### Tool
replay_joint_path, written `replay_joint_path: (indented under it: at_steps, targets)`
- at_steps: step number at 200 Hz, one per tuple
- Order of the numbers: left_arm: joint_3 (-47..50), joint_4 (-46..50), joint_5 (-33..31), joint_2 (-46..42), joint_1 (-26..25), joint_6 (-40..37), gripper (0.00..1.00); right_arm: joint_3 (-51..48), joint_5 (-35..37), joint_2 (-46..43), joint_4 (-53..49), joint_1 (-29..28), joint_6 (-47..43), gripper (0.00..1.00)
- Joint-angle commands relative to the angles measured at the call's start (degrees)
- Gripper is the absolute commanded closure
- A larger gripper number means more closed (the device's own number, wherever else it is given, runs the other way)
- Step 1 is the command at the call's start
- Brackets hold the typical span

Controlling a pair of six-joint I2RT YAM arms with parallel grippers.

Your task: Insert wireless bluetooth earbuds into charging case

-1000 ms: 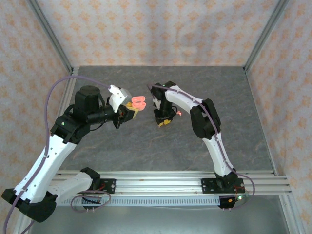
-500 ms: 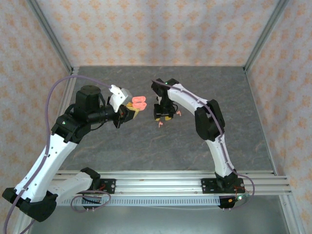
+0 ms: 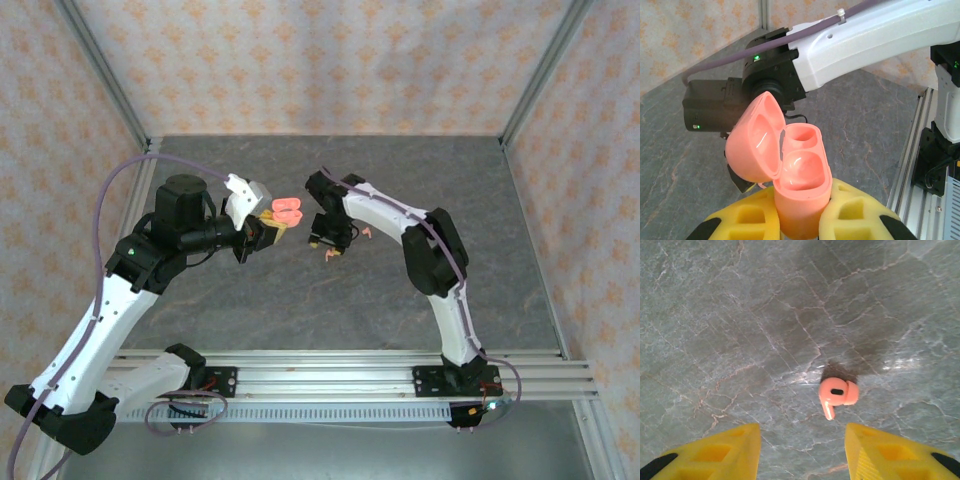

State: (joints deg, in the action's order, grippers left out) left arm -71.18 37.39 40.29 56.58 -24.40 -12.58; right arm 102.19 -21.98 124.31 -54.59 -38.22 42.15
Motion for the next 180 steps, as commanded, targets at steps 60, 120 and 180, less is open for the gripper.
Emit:
replay_joint_path:
  at_steps: [60, 120, 180]
  targets:
    - [-0.01, -3.17, 1.45, -0.32, -0.29, -1.03, 1.0, 4.14, 4.46, 3.89, -2.92, 0.03, 1.07, 0.53]
    - [-0.44, -3.28, 1.7, 0.64, -0.3, -1.57, 1.0, 4.01, 5.5, 2.36, -4.18, 0.07, 1.1, 0.53]
    - [-0.48, -3.05, 2.03, 1.17, -0.36, -2.25, 1.0, -2.81, 5.04, -0.18, -1.08, 0.16, 2.48, 0.56]
